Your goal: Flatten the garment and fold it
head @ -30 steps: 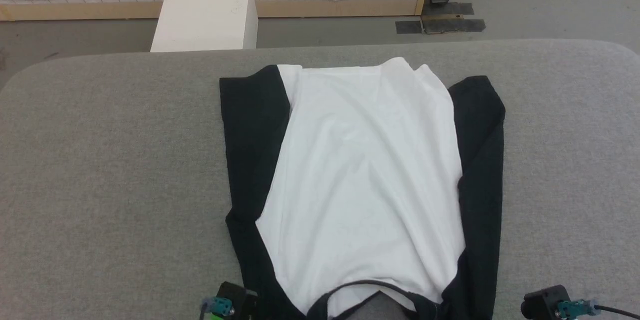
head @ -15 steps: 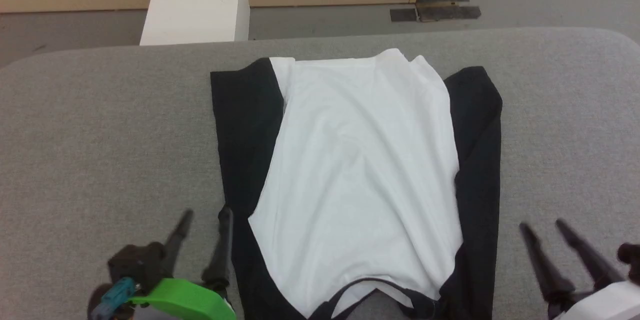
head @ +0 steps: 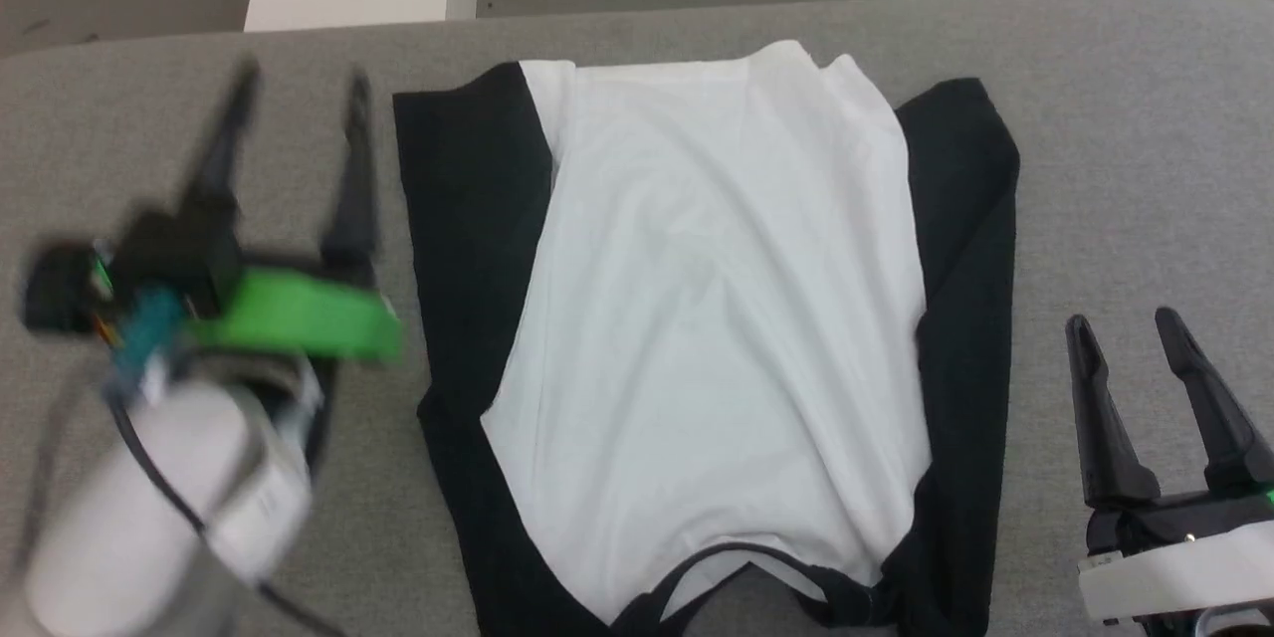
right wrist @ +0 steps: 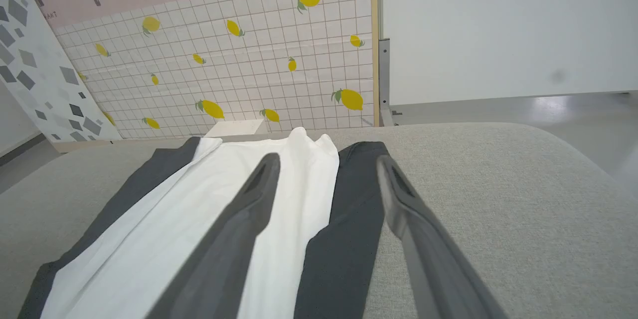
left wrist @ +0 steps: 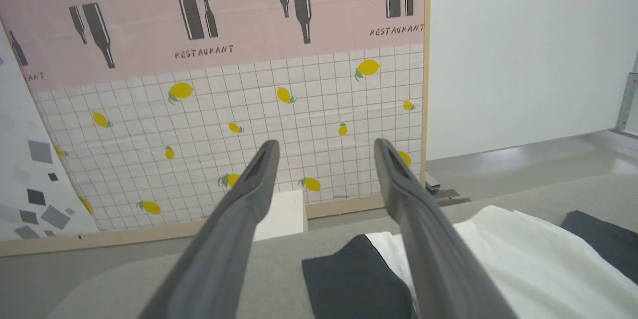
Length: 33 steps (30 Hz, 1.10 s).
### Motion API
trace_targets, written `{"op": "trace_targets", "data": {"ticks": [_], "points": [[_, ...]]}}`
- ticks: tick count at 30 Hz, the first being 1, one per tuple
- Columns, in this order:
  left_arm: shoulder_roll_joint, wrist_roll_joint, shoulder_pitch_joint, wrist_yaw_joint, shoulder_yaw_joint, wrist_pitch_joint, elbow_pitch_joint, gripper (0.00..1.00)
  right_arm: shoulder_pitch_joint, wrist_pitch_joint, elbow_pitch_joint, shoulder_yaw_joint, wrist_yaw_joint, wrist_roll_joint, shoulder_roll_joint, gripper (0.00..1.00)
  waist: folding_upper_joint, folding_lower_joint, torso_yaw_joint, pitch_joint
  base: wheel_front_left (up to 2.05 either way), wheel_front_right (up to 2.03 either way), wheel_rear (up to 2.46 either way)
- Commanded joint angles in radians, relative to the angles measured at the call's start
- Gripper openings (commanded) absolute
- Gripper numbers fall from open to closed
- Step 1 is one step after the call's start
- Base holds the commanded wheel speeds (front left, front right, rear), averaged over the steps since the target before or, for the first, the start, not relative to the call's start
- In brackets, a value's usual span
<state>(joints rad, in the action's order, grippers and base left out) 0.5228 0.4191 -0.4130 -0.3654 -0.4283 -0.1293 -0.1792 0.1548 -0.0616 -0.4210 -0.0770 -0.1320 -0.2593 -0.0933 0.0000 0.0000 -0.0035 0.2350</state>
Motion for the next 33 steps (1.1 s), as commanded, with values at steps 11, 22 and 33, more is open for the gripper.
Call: {"op": "trace_targets", "data": {"ticks": [11,22,33], "points": [[0.085,0.082,-0.511,0.204,0.001,0.396,0.218,1.00,-0.114,-0.016,-0.076,0.033,0.001,0.012,-0.011,1.00,0.0000,0.0000,-0.041,0.244,0.00,0.00,0.00],[0.082,0.125,-0.610,0.244,-0.061,0.641,0.406,1.00,-0.173,-0.016,-0.071,0.056,0.001,0.007,-0.035,1.00,0.0000,0.0000,-0.075,0.373,0.00,0.00,0.00],[0.098,0.174,-0.595,0.173,-0.025,0.744,0.458,1.00,-0.192,-0.021,-0.061,0.047,0.001,0.007,-0.049,1.00,0.0000,0.0000,-0.091,0.425,0.00,0.00,0.00]]}}
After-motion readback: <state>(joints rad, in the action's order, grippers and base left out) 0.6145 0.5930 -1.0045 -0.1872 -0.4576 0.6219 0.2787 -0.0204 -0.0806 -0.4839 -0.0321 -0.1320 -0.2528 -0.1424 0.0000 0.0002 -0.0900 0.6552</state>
